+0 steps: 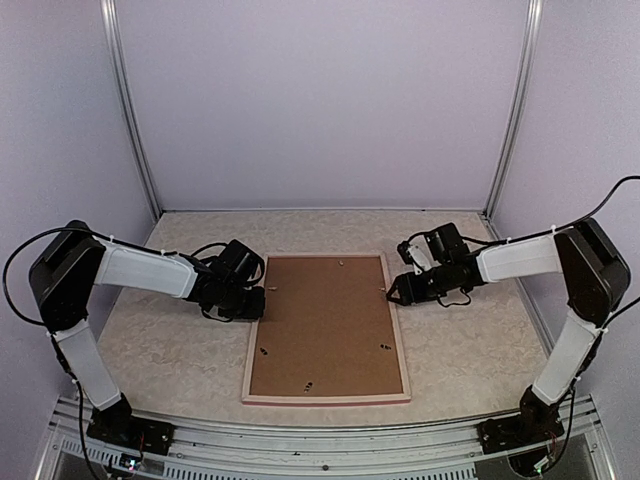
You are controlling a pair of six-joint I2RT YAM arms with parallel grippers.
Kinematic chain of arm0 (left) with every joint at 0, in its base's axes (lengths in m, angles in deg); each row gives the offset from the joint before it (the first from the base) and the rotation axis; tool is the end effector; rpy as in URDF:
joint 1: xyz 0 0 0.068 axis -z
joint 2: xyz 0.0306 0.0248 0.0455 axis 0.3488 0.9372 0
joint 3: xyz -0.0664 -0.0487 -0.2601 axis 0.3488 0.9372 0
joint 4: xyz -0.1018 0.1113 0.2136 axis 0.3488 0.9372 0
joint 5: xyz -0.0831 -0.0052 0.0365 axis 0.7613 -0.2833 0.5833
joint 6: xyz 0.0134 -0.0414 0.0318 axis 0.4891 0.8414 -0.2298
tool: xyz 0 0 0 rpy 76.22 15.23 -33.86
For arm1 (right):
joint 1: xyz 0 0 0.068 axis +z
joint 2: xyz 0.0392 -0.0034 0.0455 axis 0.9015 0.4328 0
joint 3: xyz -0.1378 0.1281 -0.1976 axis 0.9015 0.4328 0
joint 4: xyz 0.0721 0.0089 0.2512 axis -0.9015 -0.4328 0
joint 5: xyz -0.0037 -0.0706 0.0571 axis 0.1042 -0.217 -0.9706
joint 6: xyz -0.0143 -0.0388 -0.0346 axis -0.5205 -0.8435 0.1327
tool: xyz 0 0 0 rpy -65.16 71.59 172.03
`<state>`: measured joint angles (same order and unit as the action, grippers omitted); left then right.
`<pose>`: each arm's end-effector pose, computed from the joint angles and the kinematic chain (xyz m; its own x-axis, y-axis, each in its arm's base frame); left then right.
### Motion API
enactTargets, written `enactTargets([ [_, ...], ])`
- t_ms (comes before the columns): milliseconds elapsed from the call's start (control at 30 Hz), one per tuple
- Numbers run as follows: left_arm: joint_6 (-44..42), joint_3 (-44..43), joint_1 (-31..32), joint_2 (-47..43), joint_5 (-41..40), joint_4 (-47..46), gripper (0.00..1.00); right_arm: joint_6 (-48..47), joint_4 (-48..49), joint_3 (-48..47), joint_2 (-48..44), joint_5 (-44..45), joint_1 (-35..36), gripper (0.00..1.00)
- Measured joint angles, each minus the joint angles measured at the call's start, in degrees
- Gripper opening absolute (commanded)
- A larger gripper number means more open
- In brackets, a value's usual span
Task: Put the photo into the frame
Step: Press the fastener onto the backboard.
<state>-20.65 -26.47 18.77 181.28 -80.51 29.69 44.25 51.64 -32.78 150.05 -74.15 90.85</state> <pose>0.2664 -0.2115 0.1428 -0.8686 0.0326 -0.4944 0.1419 0.9724 -0.1852 0.3108 0.1670 0.1518 -0.8370 -0.1281 -0.5320 -0.3800 0.8356 0.3967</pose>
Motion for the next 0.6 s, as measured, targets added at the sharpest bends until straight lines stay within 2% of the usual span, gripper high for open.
enactTargets([
  [133,0.13,0.0,0.0,0.0,-0.04,0.0,0.0,1.57,-0.92,5.4,-6.27,2.23,1.92,0.63],
  [333,0.24,0.0,0.0,0.0,-0.17,0.0,0.0,4.9,-2.38,11.45,-12.72,6.51,9.64,0.69],
  [600,0.24,-0.09,-0.11,0.07,-0.13,0.02,0.0,9.57,-4.07,16.55,-16.15,10.8,15.85,0.62],
])
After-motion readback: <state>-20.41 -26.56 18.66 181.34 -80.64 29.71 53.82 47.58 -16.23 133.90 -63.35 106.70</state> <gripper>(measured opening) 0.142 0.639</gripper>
